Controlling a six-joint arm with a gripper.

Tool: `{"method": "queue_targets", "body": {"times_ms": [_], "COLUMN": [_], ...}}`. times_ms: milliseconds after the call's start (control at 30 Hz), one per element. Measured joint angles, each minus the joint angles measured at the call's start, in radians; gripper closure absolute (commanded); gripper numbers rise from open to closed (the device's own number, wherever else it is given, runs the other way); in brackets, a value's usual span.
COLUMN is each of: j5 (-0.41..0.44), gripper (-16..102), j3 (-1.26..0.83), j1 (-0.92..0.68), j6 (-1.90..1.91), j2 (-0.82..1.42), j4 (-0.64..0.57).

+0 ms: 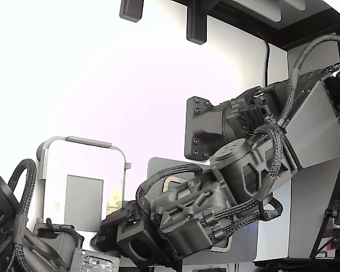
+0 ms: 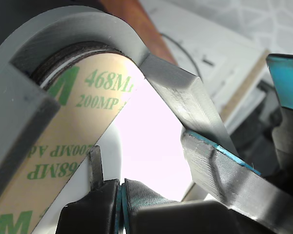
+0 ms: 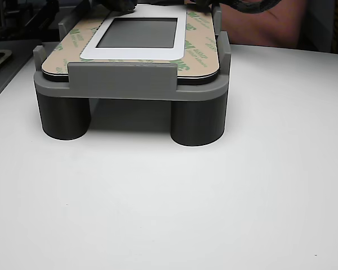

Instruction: Peel off protective film from adhesive tape.

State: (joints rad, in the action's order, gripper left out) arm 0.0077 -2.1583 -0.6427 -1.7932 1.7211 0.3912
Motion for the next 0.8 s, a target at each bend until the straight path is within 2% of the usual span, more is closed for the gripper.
{"method": "queue_targets", "body": {"times_ms": [800], "j5": [0.009], "gripper": [96], "j3": [0.000], "j1": [-0.006], "j6": [0.005], "j2": [0.003], "j4": [0.009]}}
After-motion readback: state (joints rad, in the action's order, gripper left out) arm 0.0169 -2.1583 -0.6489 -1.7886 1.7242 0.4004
